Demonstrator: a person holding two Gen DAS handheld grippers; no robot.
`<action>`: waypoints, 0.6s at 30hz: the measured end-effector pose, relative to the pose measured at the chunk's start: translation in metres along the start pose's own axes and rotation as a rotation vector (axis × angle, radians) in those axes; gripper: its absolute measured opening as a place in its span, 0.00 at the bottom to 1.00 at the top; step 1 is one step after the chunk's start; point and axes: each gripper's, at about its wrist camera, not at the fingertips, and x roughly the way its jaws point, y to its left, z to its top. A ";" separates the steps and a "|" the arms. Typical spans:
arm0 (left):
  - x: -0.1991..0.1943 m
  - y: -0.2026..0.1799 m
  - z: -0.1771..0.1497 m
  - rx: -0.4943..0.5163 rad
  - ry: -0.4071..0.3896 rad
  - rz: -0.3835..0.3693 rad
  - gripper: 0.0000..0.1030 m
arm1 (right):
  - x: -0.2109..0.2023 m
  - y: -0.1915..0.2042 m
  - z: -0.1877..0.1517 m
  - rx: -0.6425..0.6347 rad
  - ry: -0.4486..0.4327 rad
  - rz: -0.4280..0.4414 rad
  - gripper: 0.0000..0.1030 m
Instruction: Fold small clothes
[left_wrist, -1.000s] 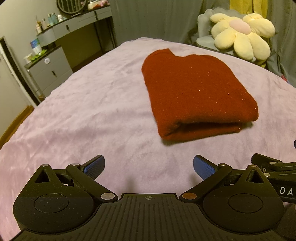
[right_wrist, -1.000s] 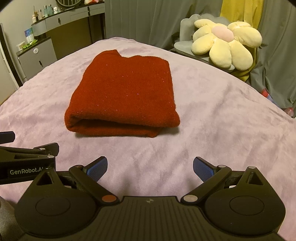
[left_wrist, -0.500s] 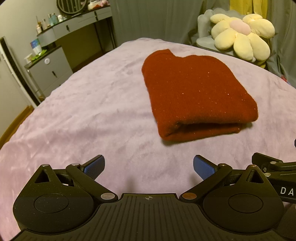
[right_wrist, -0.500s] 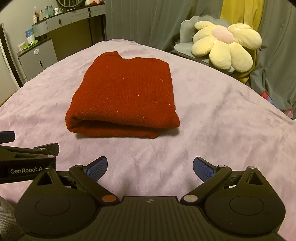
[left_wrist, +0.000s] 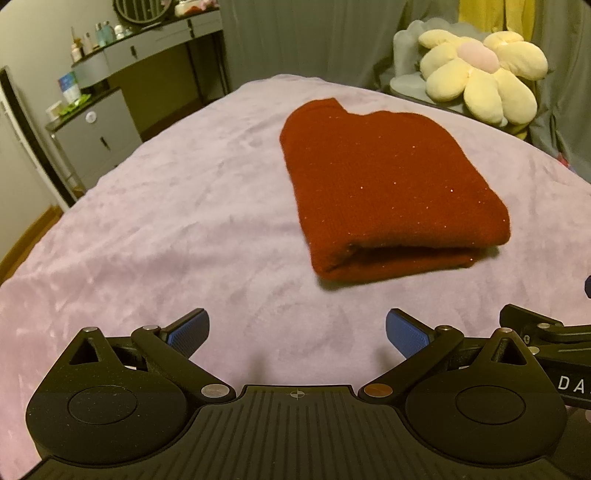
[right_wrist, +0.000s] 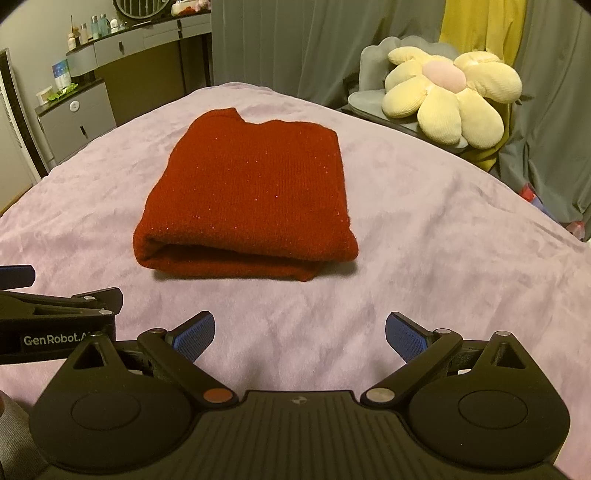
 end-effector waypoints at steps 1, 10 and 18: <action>0.000 0.000 0.000 -0.001 -0.001 0.000 1.00 | 0.000 0.000 0.000 -0.001 -0.001 0.001 0.96; -0.004 -0.001 -0.002 0.009 -0.035 -0.003 1.00 | -0.002 -0.001 0.000 0.007 -0.004 0.002 0.96; -0.003 -0.006 -0.004 0.056 -0.032 0.029 1.00 | -0.003 -0.002 0.001 0.010 -0.005 0.006 0.96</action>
